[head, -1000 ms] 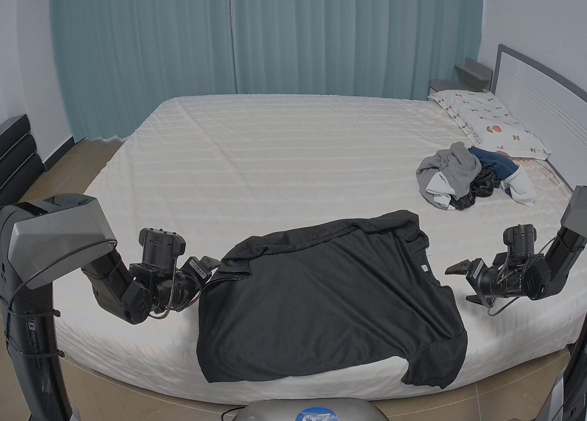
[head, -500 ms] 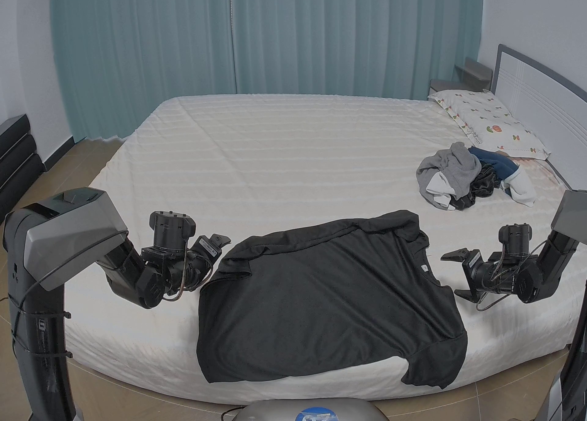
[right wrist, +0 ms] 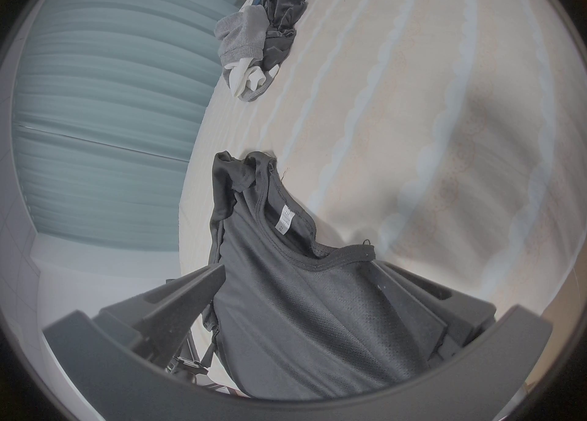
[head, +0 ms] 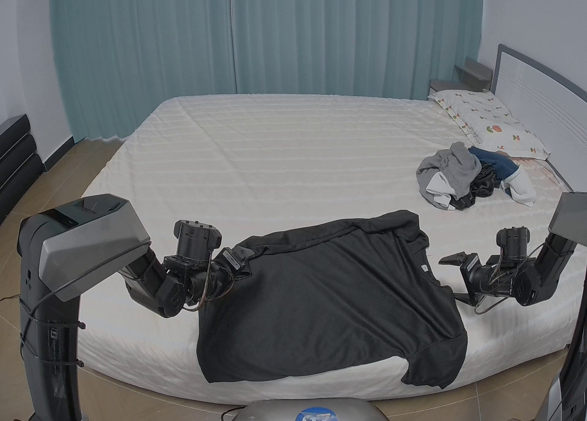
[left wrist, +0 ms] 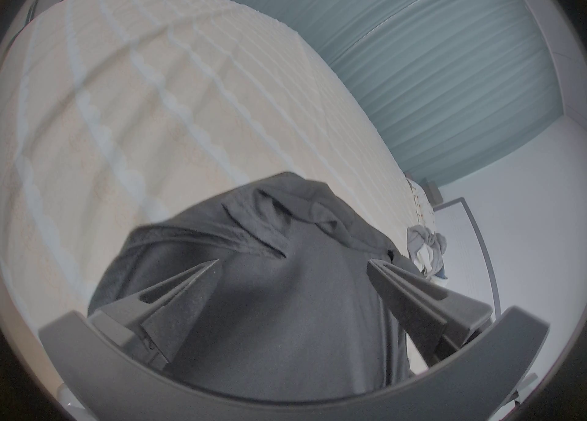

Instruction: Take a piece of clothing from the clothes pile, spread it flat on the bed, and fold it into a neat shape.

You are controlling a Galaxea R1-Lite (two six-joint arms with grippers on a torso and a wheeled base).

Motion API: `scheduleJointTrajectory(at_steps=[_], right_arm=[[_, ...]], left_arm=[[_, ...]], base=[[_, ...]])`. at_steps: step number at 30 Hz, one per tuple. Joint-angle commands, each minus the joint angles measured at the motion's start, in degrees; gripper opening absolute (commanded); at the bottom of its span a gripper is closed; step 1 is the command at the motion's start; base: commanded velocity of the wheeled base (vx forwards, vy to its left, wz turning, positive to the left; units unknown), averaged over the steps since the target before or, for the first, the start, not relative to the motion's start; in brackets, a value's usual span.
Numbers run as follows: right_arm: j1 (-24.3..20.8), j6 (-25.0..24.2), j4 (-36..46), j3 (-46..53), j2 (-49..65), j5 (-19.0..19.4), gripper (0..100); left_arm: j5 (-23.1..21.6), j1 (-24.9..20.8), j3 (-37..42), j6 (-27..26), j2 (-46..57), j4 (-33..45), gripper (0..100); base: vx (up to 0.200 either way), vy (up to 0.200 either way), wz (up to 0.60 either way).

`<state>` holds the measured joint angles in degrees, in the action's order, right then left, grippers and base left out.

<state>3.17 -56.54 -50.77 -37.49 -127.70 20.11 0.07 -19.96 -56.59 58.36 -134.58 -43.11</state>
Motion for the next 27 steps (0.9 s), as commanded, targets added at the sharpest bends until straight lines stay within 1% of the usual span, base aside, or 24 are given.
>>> scheduleJointTrajectory(at_steps=[1, 4, 6, 9, 12, 13, 15, 18, 19, 21, 27], right_arm=[[-0.44, 0.03, -0.03, 0.22, -0.1, -0.08, 100], [-0.44, 0.11, -0.03, 0.22, -0.1, -0.08, 100], [-0.44, 0.11, -0.03, 0.22, -0.1, -0.08, 100], [-0.44, 0.2, -0.03, 0.22, -0.1, -0.08, 100], [-0.44, 0.29, -0.03, 0.13, -0.1, -0.16, 100], [-0.44, 0.29, -0.03, 0.13, -0.1, -0.08, 100], [-0.53, 0.2, -0.03, 0.22, -0.1, -0.16, 100], [-0.53, 0.2, -0.03, 0.13, -0.1, -0.16, 100], [-0.53, 0.2, -0.03, 0.13, -0.1, -0.16, 100], [-0.53, 0.2, -0.03, 0.13, -0.1, -0.16, 100], [-0.62, 0.29, -0.03, 0.22, -0.1, -0.16, 100]], left_arm=[[0.1, -1.49, -1.42, -0.96, -1.29, 2.24, 100], [0.81, -2.28, -4.14, -3.78, -3.23, 5.14, 100], [3.0, -2.63, -6.78, -4.83, -4.2, 6.63, 100], [5.55, -4.04, -10.03, -4.92, -5.16, 9.53, 100], [6.08, -4.04, -14.34, -4.92, -6.13, 13.14, 100], [6.08, -4.04, -14.51, -4.92, -6.13, 13.4, 100], [6.34, -4.04, -18.21, -4.83, -7.89, 16.83, 100], [7.4, -3.42, -20.32, -4.83, -9.03, 18.06, 100], [7.4, -3.42, -20.32, -4.83, -9.03, 18.06, 0], [8.98, -2.63, -21.55, -4.48, -9.12, 17.88, 0], [9.33, -0.52, -22.16, -4.57, -8.59, 18.06, 0]], base=[[0.0, 0.0, 0.0], [0.0, 0.0, 0.0], [0.0, 0.0, 0.0], [0.0, 0.0, 0.0], [0.0, 0.0, 0.0], [0.0, 0.0, 0.0], [0.0, 0.0, 0.0], [0.0, 0.0, 0.0], [0.0, 0.0, 0.0], [0.0, 0.0, 0.0], [0.0, 0.0, 0.0]])
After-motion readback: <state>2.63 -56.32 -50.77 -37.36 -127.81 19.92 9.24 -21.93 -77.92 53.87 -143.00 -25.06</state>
